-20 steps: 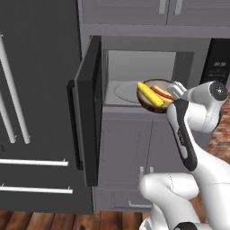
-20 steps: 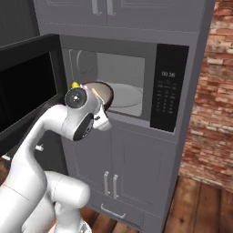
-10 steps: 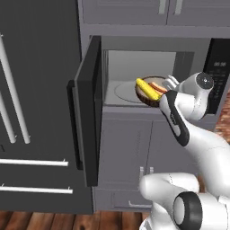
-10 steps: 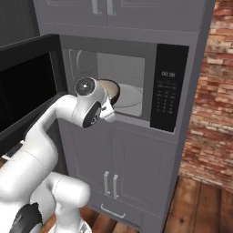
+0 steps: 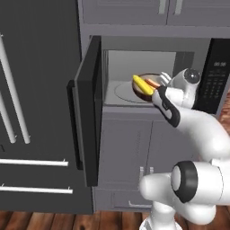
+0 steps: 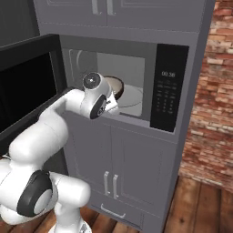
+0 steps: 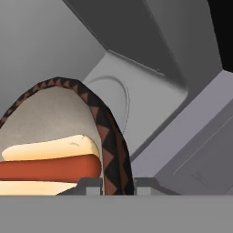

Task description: Place the bowl containing the hot dog and corn in the microwave. Close the microwave door and press the start button to microwave the meal.

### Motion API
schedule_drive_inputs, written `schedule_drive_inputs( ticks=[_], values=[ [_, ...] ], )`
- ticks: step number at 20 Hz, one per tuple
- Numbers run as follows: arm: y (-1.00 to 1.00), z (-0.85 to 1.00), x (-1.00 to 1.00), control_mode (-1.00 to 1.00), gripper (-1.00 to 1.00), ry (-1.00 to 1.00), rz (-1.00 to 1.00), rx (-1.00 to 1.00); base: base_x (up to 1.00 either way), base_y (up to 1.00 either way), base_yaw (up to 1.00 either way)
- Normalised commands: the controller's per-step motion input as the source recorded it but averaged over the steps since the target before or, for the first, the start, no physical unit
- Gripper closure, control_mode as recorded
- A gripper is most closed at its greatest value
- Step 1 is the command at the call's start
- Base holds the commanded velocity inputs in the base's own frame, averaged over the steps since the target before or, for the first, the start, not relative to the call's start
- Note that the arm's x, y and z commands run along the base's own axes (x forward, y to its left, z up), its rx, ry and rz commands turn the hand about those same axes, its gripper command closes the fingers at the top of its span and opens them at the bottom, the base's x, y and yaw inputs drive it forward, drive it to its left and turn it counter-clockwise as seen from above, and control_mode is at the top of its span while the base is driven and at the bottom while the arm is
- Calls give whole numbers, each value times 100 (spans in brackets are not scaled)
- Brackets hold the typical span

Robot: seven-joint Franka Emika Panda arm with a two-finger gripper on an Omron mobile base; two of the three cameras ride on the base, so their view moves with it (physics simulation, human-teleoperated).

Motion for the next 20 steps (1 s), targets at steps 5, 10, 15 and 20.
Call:
schedule_drive_inputs(
  ticks=[5, 10, 15, 20],
  values=[
    [-8, -19, 77, -100, 100, 5, -2, 0, 0, 0, 0],
    [-4, -30, 59, -100, 100, 4, -1, 0, 0, 0, 0],
    [-3, -33, 53, -100, 100, 2, -1, 0, 0, 0, 0],
    [-8, -10, 51, -100, -100, 2, -3, 0, 0, 0, 0]
  ],
)
